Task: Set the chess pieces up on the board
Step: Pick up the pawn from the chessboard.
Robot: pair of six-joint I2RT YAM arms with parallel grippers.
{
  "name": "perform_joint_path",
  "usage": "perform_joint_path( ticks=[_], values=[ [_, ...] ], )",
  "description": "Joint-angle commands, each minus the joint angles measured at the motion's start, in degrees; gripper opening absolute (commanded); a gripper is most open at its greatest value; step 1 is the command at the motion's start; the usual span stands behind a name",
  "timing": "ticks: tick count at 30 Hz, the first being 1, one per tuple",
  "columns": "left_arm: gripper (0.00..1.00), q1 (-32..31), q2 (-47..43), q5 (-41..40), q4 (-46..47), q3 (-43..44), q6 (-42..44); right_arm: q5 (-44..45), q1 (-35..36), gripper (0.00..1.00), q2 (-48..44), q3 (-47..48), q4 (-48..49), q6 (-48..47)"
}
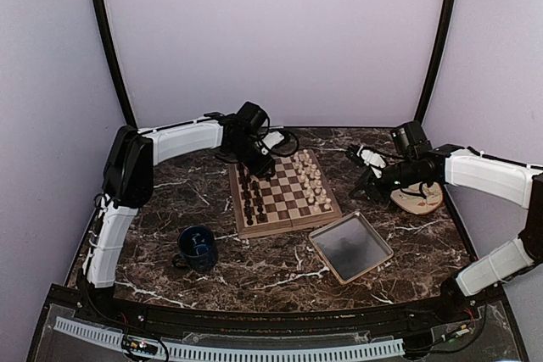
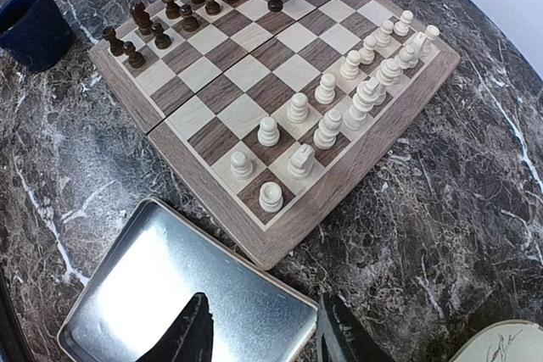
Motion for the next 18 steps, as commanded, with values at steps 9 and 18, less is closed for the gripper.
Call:
perform_joint_path(
  ticks=[9,18],
  values=[
    [0.26,-0.51,0.31,-3.29,-4.83,2.00,1.77,-1.74,-0.35,0.42,1.34,0.08,1.58,-0.67],
    [0.25,-0.52,1.70,-3.24,-3.88,3.30,0.66,-1.49,-0.48,0.41,1.31,-0.02,1.54,-0.84]
  ],
)
